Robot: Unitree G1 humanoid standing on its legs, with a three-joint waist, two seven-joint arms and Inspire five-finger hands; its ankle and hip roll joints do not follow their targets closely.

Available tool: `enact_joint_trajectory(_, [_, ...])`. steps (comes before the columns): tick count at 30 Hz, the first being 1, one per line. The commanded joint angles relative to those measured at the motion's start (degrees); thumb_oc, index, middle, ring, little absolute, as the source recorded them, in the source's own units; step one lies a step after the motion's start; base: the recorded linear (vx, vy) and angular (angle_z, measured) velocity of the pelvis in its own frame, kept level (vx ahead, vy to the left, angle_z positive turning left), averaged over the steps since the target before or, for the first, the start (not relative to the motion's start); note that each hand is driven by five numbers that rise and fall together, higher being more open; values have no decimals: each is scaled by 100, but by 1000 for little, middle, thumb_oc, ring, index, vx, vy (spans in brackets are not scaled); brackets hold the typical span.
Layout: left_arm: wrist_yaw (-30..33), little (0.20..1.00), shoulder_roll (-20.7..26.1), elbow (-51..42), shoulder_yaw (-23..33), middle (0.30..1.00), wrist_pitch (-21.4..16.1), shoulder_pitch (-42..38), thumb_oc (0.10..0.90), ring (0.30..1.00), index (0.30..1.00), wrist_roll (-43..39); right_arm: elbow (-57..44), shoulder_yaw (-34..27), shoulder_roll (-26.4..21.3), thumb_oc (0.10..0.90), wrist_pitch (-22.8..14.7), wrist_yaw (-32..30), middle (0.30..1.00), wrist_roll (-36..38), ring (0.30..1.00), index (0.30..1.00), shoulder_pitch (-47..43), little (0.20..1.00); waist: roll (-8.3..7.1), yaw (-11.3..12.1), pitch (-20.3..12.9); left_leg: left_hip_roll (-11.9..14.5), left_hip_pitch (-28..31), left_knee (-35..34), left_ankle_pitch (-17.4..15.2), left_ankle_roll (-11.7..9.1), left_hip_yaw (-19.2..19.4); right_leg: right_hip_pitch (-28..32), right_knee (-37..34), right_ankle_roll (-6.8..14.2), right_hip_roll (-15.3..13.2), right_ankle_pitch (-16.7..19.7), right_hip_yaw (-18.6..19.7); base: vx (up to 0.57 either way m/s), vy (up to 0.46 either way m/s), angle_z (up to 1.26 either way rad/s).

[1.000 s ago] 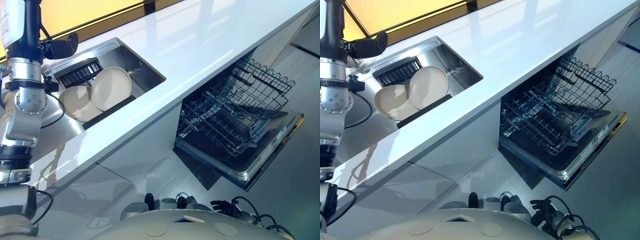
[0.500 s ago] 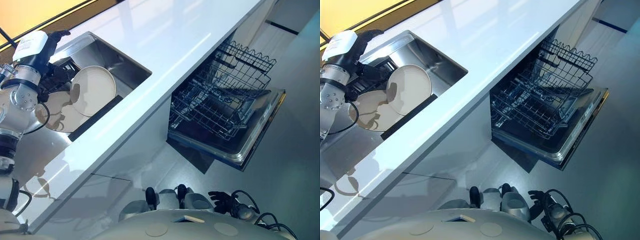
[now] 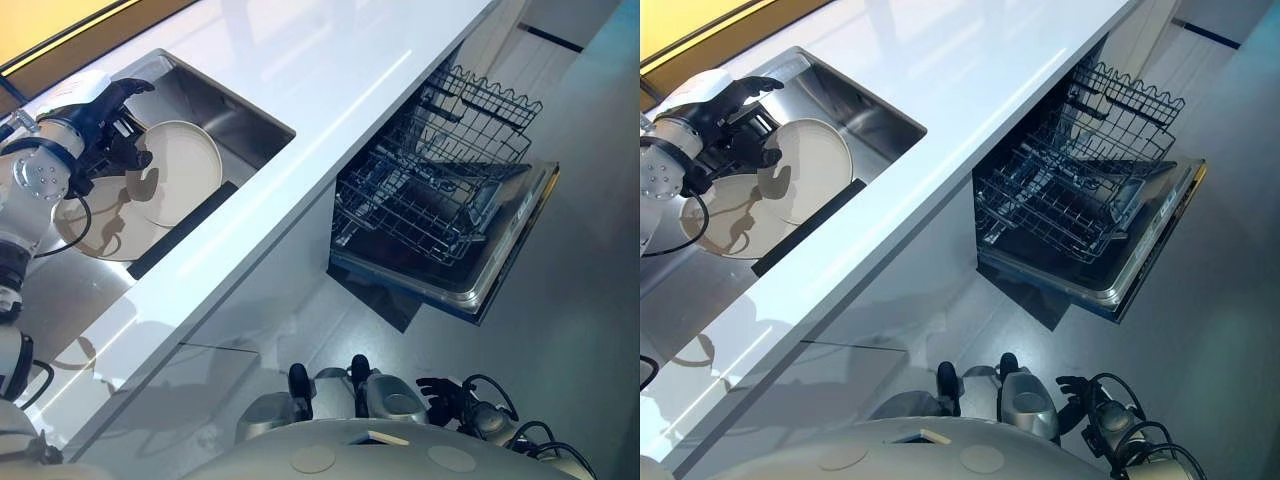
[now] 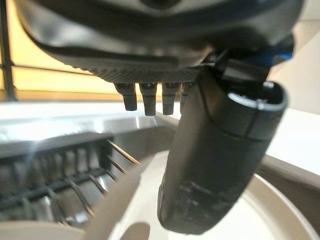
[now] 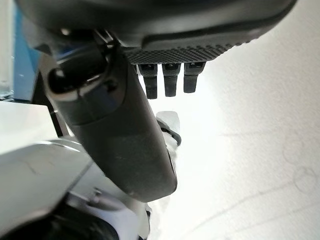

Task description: Pick up plates and place into dishwasher.

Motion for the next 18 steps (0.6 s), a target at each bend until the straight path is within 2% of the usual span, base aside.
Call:
enact_joint_trajectory(1, [-364, 900, 167, 55, 278, 900, -97, -1109, 800, 900, 900, -767, -96, -58, -310, 800, -35, -12, 900, 120, 900, 900, 48, 900, 446, -191, -264, -226, -96, 127, -391, 316, -135, -363, 1177, 469, 2, -309, 114, 2, 11, -4])
enact_joint_trajectory(5, [-750, 900, -36, 40, 278, 900, 113, -1174, 800, 900, 900, -1377, -57, -87, -324, 800, -60, -26, 900, 199, 900, 900, 22, 900, 428, -190, -208, -212, -151, 144, -367, 311, -102, -391, 1141, 458, 17, -312, 145, -2, -2, -2])
enact_joint_trajectory(8, [-1002, 900, -217, 50, 354, 900, 293, -1125, 800, 900, 900, -1602, -7, -99, -309, 800, -97, -62, 900, 192, 900, 900, 18, 900, 413, -186, -198, -216, -193, 167, -355, 295, -87, -368, 1043, 446, 23, -319, 151, 0, 0, 0])
enact_joint_trajectory(13, [-1442, 900, -362, 127, 274, 900, 335, -1066, 800, 900, 900, -1690, -23, -106, -314, 800, -116, -96, 900, 219, 900, 900, 0, 900, 404, -199, -188, -213, -222, 188, -343, 264, -63, -330, 891, 433, 25, -282, 140, 0, 0, 0])
enact_joint_trajectory(15, [-1644, 771, -375, 177, 217, 789, 320, -1049, 671, 789, 789, -1675, -44, -92, -320, 800, -106, -108, 900, 239, 900, 900, -22, 900, 404, -206, -175, -215, -228, 199, -342, 258, -57, -326, 855, 428, 29, -273, 150, 0, 0, 0])
enact_joint_trajectory(16, [-1671, 475, -382, 149, 184, 535, 324, -1032, 375, 535, 535, -1650, -55, -89, -337, 800, -107, -91, 900, 260, 900, 900, -40, 900, 405, -205, -160, -215, -238, 212, -343, 253, -55, -325, 834, 425, 29, -272, 152, 0, 0, 0])
enact_joint_trajectory(17, [-1645, 282, -375, 107, 161, 371, 305, -1018, 182, 371, 371, -1624, -56, -91, -346, 800, -99, -75, 900, 275, 900, 900, -65, 900, 410, -197, -155, -217, -245, 217, -344, 252, -56, -322, 816, 425, 29, -278, 151, -44, -13, -1])
enact_joint_trajectory(18, [-1608, 233, -362, 79, 144, 328, 290, -1020, 133, 328, 328, -1616, -54, -93, -349, 800, -90, -67, 900, 280, 900, 900, -81, 900, 414, -189, -153, -219, -248, 219, -345, 251, -56, -317, 801, 425, 29, -284, 146, -60, -24, -3])
